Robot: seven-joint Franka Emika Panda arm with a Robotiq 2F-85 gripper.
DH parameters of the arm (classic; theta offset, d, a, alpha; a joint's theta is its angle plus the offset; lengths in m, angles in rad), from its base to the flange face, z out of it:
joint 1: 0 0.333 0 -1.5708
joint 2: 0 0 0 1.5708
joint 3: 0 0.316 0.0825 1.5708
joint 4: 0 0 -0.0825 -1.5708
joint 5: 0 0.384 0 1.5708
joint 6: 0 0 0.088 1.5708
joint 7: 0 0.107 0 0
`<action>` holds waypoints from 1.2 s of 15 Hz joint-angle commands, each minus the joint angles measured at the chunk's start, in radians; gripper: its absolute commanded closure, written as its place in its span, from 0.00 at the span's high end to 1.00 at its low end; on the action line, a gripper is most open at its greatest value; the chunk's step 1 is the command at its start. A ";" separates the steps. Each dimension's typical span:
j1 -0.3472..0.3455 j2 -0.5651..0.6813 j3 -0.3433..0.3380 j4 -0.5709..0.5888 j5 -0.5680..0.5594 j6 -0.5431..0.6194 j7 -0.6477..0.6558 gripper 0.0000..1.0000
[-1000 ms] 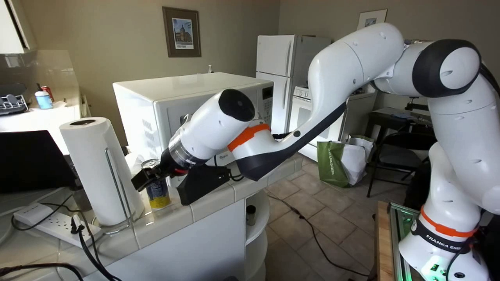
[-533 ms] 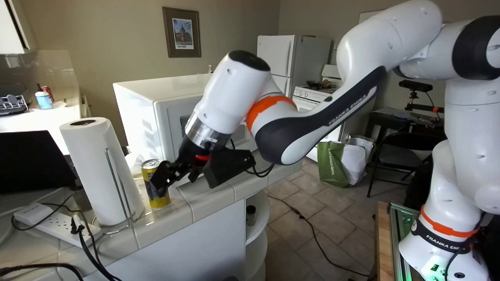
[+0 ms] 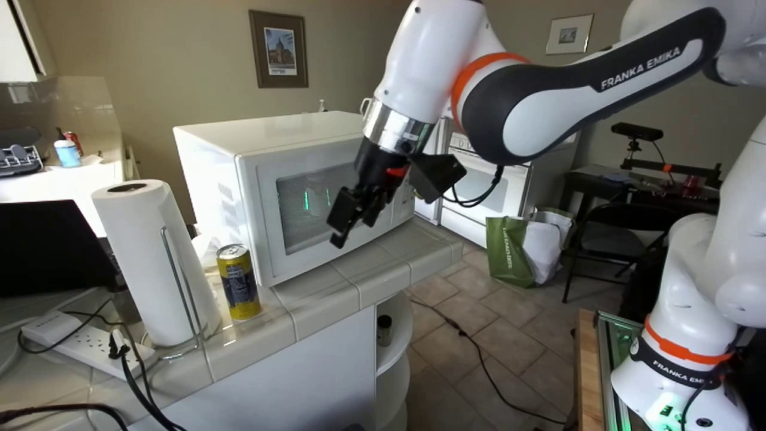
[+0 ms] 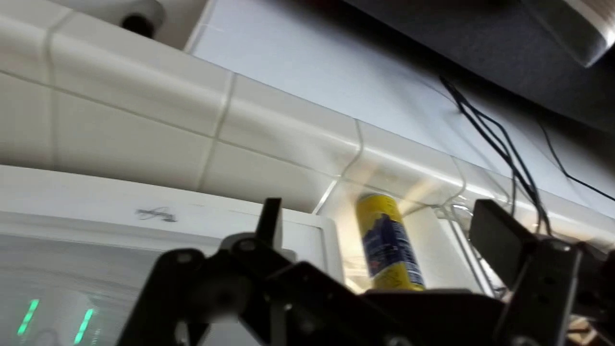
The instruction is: Remove the can bottle from the microwave and put it on the counter to the left next to the microwave
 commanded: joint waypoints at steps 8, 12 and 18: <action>0.003 -0.532 -0.277 -0.221 -0.038 -0.478 -0.352 1.00; -0.018 -0.555 -0.301 -0.187 -0.067 -0.491 -0.419 1.00; -0.021 -0.562 -0.299 -0.187 -0.072 -0.491 -0.427 1.00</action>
